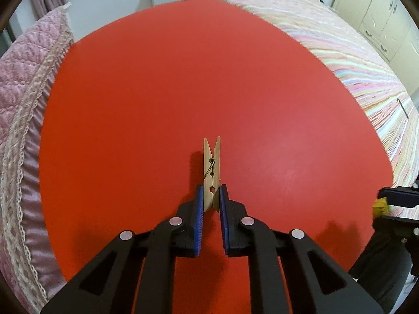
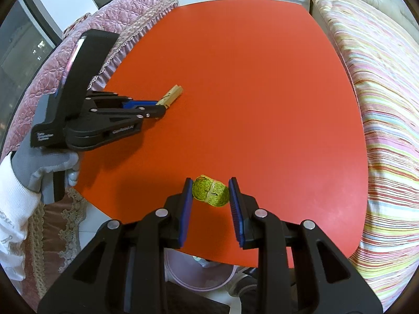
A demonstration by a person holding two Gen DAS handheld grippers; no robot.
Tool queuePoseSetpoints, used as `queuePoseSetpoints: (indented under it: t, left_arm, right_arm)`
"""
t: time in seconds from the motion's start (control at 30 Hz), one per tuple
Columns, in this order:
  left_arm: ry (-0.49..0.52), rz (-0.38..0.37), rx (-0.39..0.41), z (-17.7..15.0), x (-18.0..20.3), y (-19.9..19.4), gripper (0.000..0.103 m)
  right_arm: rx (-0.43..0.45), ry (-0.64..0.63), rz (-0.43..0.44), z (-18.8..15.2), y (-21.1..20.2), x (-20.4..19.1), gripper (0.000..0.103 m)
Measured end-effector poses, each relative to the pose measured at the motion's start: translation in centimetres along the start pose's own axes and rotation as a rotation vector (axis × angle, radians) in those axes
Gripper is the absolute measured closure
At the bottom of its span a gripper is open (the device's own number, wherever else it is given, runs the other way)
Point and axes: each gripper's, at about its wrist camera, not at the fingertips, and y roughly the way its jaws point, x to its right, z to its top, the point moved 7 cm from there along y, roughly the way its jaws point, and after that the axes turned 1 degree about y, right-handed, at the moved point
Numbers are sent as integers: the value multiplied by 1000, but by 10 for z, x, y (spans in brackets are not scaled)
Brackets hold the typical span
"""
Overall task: Collect trash
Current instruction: 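Drop the clothespin and sponge into the pink bin with both grippers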
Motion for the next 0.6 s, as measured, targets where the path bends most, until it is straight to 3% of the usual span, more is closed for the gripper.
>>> queuePoseSetpoints:
  t: [0.2, 0.6]
  left_arm:
    - [-11, 4, 62, -10, 19, -38, 92]
    - [39, 6, 197, -75, 63, -116, 91]
  right_arm:
    - [39, -21, -11, -7, -15, -5, 76]
    - [124, -66, -14, -46, -57, -18, 76]
